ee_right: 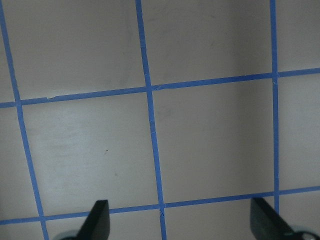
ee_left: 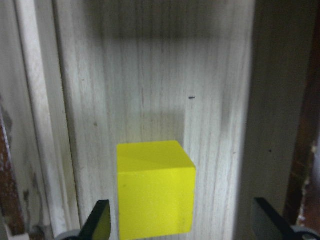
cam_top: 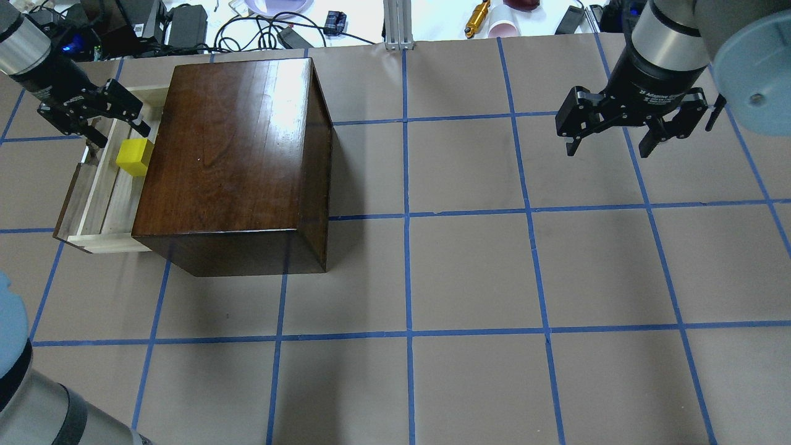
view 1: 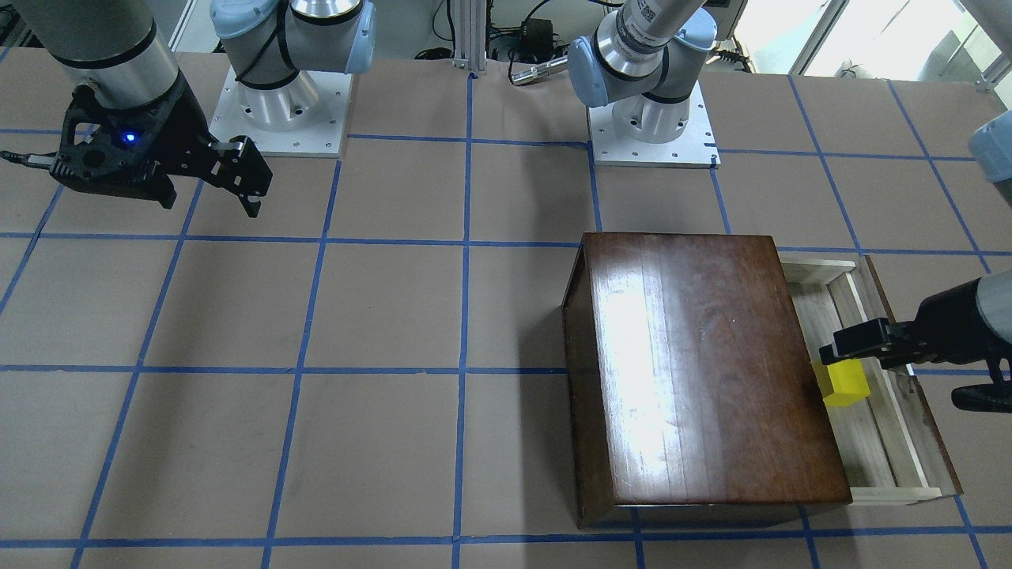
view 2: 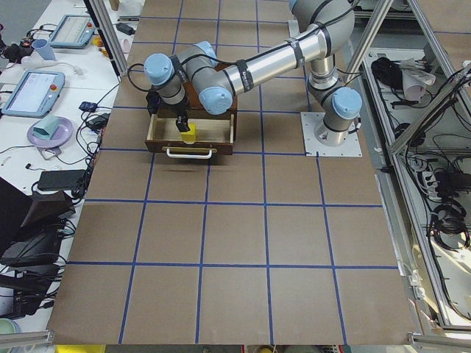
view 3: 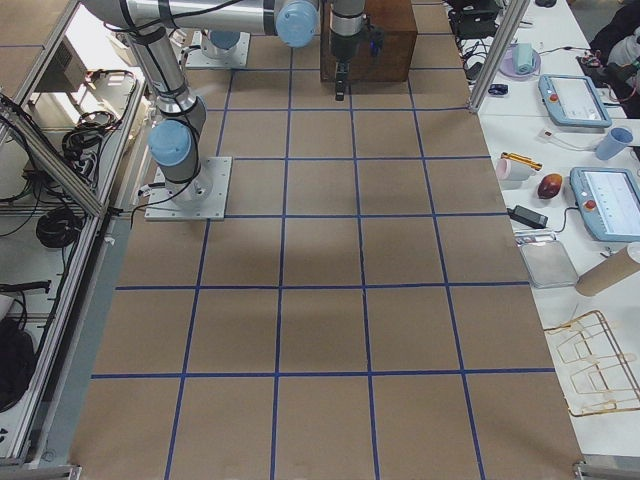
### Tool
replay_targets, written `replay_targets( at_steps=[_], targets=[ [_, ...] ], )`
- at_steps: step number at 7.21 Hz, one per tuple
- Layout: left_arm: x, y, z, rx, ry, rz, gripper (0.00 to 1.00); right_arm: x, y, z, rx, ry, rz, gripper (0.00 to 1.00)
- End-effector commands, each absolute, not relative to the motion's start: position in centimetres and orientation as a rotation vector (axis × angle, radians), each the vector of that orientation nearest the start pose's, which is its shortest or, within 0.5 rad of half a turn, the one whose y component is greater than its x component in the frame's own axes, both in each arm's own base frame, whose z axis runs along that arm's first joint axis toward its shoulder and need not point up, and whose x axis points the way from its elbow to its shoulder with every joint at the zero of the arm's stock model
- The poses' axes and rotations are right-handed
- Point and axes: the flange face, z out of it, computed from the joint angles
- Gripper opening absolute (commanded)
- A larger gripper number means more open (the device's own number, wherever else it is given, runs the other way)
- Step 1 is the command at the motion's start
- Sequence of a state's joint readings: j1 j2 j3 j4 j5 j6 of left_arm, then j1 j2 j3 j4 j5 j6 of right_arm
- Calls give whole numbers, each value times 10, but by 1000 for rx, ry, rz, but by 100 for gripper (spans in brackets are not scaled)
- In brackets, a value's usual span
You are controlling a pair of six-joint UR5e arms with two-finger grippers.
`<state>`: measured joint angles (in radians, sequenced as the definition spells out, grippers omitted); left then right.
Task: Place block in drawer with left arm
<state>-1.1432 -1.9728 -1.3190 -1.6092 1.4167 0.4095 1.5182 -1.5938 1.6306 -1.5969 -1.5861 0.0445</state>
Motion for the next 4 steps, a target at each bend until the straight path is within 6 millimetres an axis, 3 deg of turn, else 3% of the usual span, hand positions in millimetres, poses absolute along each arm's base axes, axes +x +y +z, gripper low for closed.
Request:
replay_targets(
  at_steps=[1,3,4],
  targets=[
    [76,-637,435,-76,3313,132,100,107,-487,472,152,3153,17,100],
    [21,-625,468,48,3168,104,100,107,-487,472,152,3153,17,100],
    [-19,-617,481,60,3158,76,100,107,-487,472,152,3152,17,100]
  ],
)
